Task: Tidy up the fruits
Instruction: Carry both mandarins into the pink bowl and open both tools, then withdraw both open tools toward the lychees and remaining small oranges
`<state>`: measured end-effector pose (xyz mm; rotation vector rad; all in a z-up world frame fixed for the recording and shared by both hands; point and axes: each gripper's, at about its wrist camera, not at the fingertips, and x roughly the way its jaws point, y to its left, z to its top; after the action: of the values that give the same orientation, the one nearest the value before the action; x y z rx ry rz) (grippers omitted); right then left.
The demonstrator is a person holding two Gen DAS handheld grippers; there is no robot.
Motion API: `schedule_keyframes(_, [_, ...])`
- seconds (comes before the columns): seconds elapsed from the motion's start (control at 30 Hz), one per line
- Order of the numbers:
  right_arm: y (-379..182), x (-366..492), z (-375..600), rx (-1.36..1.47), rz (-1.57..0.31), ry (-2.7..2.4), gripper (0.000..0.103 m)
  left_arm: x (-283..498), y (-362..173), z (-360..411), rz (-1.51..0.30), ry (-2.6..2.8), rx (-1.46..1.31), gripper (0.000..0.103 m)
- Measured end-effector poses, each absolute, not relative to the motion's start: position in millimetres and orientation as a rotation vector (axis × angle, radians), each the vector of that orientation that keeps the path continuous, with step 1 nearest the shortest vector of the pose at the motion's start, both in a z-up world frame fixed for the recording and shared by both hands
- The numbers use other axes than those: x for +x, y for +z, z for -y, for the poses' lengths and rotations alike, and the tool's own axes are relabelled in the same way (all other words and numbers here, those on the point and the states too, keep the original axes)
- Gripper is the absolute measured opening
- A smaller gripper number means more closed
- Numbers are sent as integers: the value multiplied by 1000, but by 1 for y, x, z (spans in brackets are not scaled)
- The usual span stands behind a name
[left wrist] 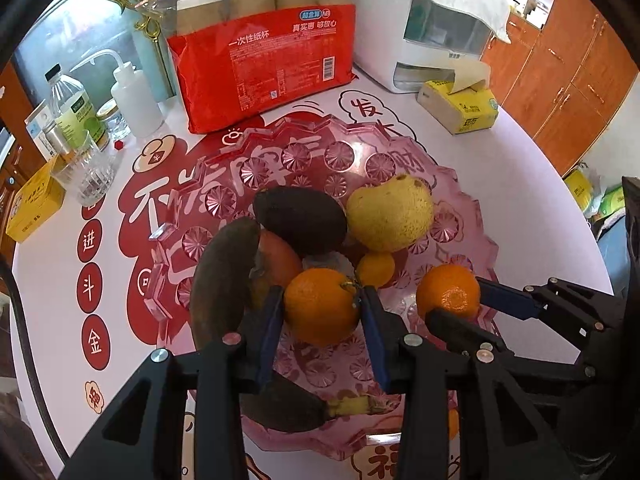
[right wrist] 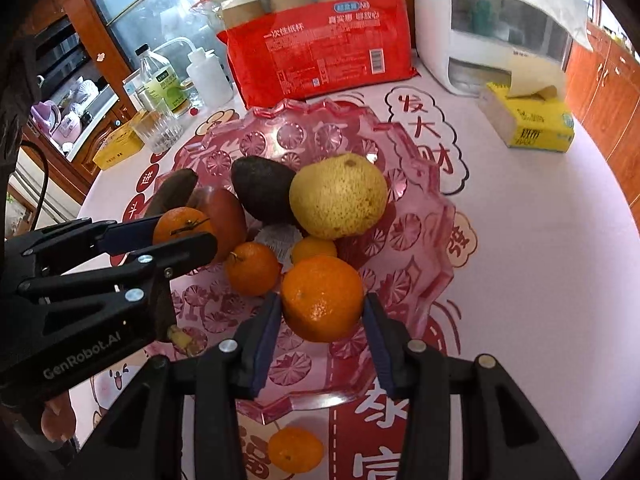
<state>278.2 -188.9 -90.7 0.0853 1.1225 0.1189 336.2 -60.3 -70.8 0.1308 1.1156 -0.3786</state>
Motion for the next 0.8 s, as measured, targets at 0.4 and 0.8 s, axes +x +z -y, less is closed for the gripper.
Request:
schedule_keyframes(0.4, [-76, 269, 192, 104, -1082, 120, 44, 324, -43, 44, -1045, -318, 97, 82])
schedule_keyframes(0.8, [-48, 244, 185, 94, -1041, 144, 44, 295, -7, 29, -995, -290, 68, 89])
